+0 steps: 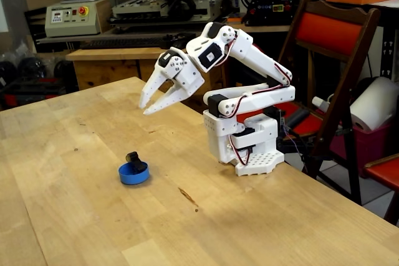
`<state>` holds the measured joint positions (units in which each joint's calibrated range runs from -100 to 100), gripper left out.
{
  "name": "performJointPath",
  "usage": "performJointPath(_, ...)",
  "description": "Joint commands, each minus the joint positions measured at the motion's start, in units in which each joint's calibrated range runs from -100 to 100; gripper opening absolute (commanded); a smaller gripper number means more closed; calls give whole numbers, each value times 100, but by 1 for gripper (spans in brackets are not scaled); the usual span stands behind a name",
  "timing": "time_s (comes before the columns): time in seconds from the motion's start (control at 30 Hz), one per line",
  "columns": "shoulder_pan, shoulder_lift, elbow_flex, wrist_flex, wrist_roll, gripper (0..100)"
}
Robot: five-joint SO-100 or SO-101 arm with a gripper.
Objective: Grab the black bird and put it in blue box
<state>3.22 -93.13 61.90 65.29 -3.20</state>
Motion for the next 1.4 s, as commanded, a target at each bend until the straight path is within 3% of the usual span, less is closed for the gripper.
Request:
performJointPath(0.0, 26, -687, 296, -39, -20, 4)
performJointPath(0.5, 18, -550, 1765, 222, 15, 4)
performJointPath(1.37, 18, -490, 1871, 324, 15, 4)
